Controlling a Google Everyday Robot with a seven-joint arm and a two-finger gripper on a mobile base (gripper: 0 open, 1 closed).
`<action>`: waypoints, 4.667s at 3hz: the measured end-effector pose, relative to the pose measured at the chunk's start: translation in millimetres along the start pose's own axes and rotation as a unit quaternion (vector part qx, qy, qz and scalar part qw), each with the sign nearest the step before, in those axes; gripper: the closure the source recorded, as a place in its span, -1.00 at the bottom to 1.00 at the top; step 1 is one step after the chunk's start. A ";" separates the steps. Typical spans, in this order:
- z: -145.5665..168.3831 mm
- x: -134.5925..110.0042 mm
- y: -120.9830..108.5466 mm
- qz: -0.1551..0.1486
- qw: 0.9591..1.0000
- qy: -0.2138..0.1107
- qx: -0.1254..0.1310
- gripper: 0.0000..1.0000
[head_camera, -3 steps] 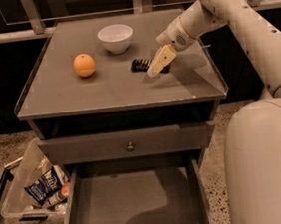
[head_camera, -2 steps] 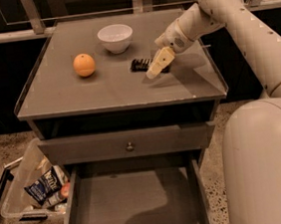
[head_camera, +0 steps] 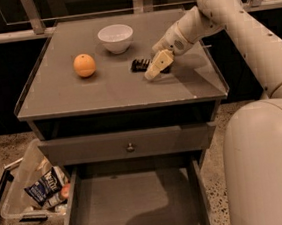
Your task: Place rxbar chocolate into middle drawer
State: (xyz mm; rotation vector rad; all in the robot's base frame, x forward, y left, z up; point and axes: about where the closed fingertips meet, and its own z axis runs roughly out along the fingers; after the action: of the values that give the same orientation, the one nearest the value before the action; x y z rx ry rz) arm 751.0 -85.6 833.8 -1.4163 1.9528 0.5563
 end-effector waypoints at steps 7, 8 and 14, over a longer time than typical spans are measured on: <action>-55.7 3.1 40.2 -0.003 1.000 -0.006 0.024 1.00; -80.1 -2.9 60.4 -0.015 0.999 -0.017 0.038 1.00; -41.8 142.7 261.2 0.052 0.997 0.012 0.051 1.00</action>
Offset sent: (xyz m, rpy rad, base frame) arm 0.0000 0.0000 0.0000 0.0000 0.0000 0.0000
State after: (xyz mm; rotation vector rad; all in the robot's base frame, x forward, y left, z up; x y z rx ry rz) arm 464.7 -123.9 751.0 -1.2700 2.0517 0.4808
